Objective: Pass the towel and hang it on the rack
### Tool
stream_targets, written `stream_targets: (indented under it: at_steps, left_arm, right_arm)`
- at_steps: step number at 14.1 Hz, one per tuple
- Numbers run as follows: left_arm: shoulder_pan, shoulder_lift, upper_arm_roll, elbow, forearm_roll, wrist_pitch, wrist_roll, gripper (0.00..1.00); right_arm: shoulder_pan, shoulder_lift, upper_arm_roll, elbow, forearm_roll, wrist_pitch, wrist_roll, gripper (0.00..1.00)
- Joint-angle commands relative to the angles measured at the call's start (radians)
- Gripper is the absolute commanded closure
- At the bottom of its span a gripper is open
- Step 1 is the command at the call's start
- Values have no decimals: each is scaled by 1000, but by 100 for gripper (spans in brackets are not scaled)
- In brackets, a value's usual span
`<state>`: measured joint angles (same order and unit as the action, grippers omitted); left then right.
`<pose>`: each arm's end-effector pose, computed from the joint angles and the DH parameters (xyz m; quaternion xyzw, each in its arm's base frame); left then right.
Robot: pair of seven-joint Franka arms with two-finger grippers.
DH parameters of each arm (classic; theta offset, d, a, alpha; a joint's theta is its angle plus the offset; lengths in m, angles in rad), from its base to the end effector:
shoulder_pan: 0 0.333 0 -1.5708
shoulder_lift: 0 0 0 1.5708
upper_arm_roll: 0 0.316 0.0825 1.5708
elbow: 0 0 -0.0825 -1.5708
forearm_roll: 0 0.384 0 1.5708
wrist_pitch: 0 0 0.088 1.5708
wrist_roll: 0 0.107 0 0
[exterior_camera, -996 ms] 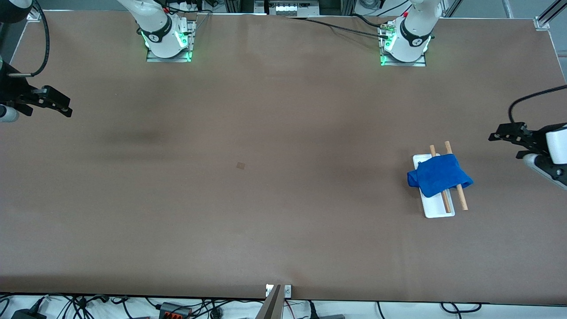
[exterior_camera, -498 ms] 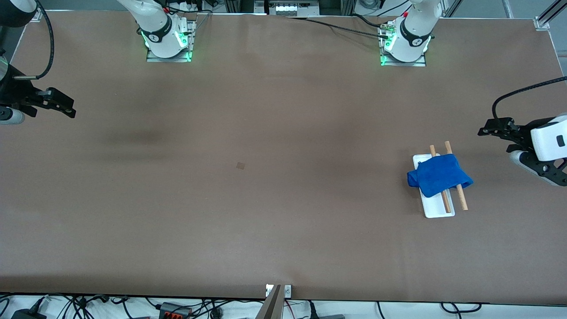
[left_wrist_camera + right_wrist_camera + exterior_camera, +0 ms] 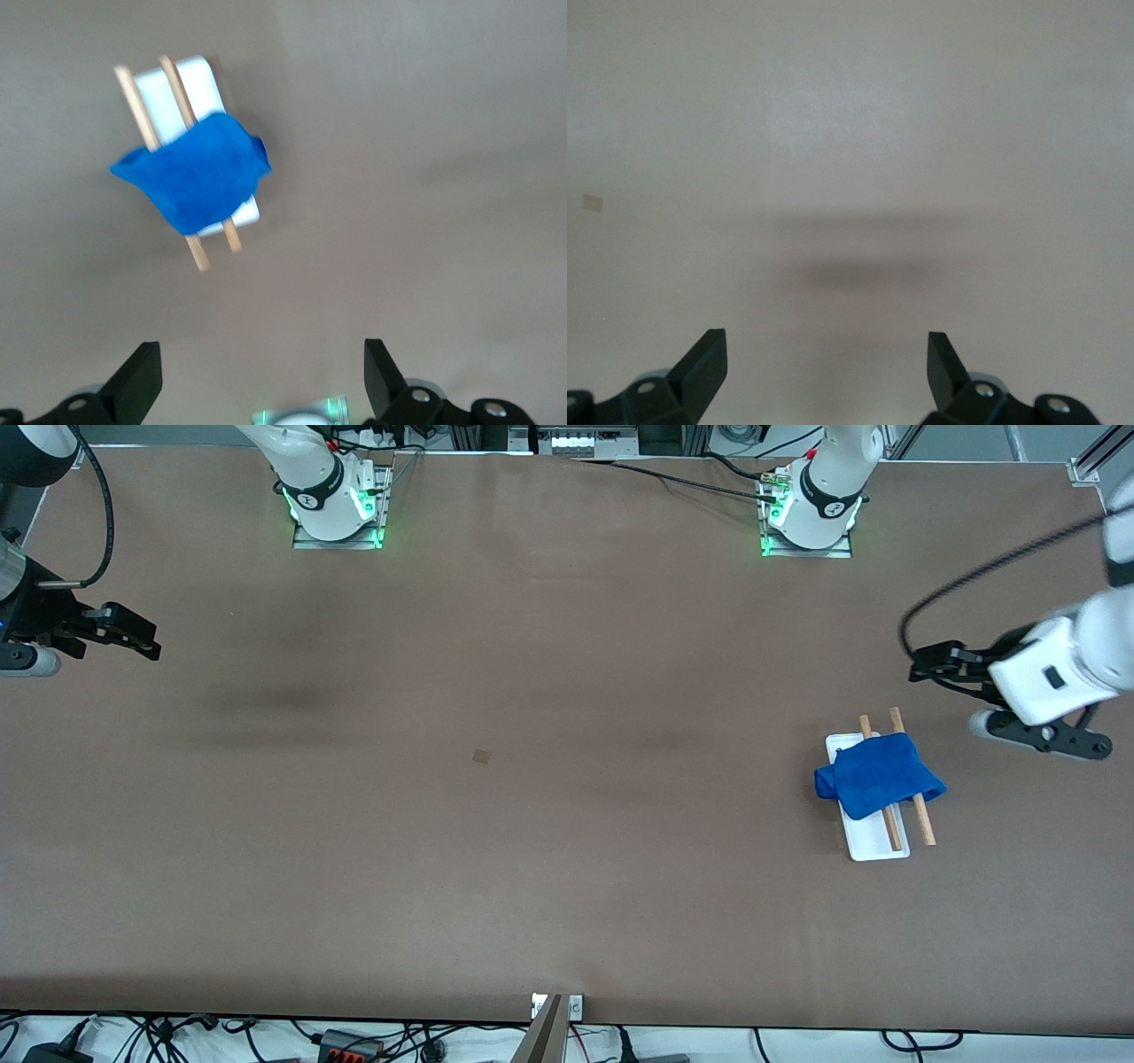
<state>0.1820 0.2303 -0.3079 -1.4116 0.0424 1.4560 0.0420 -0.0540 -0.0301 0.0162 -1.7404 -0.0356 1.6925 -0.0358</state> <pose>0.6039 -0.0508 0.5610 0.9927 -0.0822 -0.0880 0.0099 0.5503 -0.0241 0.5712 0.9998 0.0013 -0.0096 0.0175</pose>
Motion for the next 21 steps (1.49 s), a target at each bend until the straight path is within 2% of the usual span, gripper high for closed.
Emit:
stream_targets:
  at_steps: [1, 3, 4, 6, 21]
  left_arm:
    - [-87, -172, 125, -231, 4, 141, -14, 0]
    - [-214, -183, 276, -242, -44, 141, -40, 0]
    - [-242, -198, 311, -250, -61, 142, -91, 0]
    - [-242, -215, 314, -273, -104, 146, -218, 0]
    - [-248, -207, 314, -262, -95, 139, -226, 0]
  right_arm:
    - [-3, -25, -2, 1, 17, 12, 5, 0]
    - [-3, -27, -1, 1, 13, 13, 4, 0]
    - [-3, -27, -1, 1, 13, 12, 4, 0]
    - [-3, -27, -2, 9, 13, 7, 2, 0]
    - [-6, -25, -4, 7, 17, -8, 7, 0]
